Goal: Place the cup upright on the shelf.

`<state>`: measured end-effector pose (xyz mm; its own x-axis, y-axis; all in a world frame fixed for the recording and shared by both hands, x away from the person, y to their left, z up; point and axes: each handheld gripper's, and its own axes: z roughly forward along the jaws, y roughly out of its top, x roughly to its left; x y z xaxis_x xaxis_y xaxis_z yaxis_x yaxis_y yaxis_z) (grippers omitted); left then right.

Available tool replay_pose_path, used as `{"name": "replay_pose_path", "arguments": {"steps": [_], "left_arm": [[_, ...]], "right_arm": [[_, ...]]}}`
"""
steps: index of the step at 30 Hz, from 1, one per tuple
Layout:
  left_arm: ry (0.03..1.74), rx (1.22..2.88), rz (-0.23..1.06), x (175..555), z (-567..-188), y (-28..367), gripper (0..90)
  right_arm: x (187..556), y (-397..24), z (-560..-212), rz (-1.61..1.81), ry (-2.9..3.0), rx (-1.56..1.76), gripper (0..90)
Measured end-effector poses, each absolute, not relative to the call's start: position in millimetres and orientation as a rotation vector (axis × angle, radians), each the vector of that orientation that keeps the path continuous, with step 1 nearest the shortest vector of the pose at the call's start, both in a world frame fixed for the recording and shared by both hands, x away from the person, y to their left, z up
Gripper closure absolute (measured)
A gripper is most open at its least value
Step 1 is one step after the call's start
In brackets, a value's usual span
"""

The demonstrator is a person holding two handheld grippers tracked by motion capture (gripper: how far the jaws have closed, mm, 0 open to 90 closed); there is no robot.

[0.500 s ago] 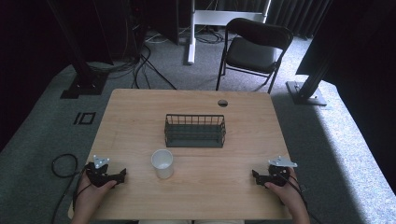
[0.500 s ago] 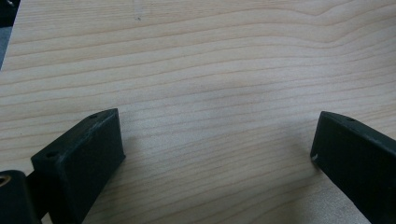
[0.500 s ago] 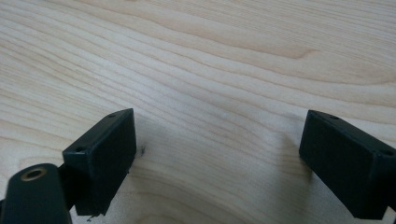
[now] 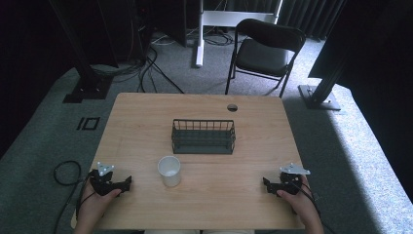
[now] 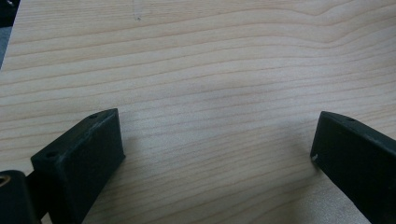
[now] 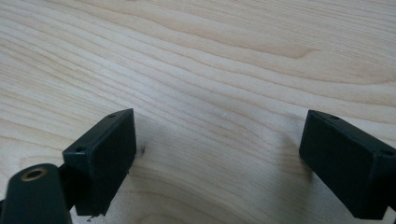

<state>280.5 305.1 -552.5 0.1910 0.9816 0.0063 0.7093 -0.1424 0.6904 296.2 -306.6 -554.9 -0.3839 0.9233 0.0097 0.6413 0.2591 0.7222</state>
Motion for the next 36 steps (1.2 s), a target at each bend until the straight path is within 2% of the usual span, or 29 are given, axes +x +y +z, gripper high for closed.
{"name": "replay_pose_path", "arguments": {"steps": [24, 36], "left_arm": [[1.576, 1.918, 0.639, 280, -552, 305, 2.7], [1.576, 1.918, 0.639, 281, -553, 305, 2.8]], "right_arm": [[297, -306, -554, 0.939, 2.107, 1.415, 12.4], [300, -286, -537, 1.002, 2.137, 1.325, 12.4]]}}
